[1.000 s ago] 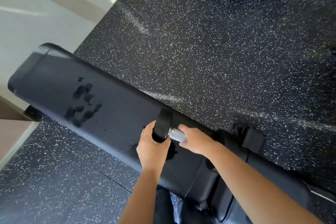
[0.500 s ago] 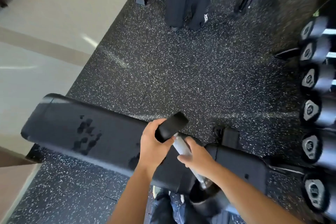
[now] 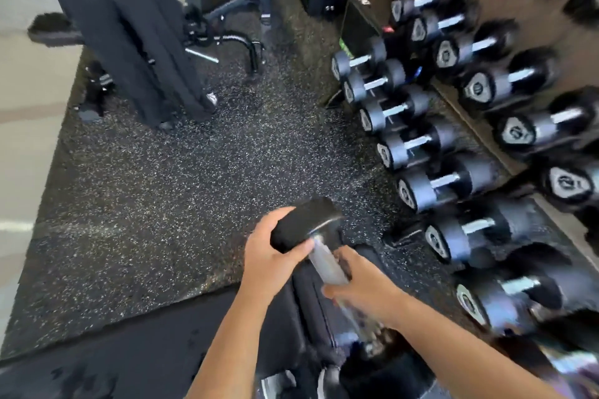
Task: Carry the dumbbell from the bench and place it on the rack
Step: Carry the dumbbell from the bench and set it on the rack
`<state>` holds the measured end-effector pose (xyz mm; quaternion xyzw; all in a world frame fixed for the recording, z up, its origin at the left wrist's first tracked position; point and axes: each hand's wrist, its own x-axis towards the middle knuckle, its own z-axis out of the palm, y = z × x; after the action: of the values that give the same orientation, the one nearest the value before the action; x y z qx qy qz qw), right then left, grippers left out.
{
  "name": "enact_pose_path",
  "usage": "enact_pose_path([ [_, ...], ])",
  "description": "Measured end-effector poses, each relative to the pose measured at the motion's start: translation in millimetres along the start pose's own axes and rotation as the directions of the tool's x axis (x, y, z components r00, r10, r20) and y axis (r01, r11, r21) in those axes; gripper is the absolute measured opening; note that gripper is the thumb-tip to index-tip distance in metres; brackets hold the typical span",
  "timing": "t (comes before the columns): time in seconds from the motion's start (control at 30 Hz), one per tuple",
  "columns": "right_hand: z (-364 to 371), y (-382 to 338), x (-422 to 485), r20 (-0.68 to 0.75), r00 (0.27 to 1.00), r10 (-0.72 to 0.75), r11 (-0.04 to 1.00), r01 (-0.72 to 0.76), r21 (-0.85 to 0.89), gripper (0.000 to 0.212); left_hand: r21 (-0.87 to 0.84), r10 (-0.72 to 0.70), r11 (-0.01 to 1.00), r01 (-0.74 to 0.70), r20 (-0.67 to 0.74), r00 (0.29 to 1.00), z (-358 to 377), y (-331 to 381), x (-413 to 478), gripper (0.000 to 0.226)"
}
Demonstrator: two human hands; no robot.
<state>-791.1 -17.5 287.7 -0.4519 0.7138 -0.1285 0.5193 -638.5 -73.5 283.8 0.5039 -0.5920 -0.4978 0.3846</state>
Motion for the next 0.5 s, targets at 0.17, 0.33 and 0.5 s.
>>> enact_pose_path([
  [0.17,-43.3,37.2,-51.7,-0.158,0.984,0.085,0.986,-0.060,0.157,0.045,-0.008,0.117,0.993,-0.119,0.263,0.958,65.8,39.3,5.5,0.049],
  [0.33,-82.8,89.6,-101.1,-0.286,0.937,0.201,0.937,-0.099,0.334,0.042,0.021,0.253,0.957,-0.288,0.424,0.870,150.4,72.5,-10.5,0.050],
  [0.5,-137.9,157.7,-154.0,-0.381,0.878,0.289,0.884,-0.093,0.458,0.041,0.053,0.356,0.903,-0.426,0.460,0.813,259.8,106.1,-42.3,0.047],
])
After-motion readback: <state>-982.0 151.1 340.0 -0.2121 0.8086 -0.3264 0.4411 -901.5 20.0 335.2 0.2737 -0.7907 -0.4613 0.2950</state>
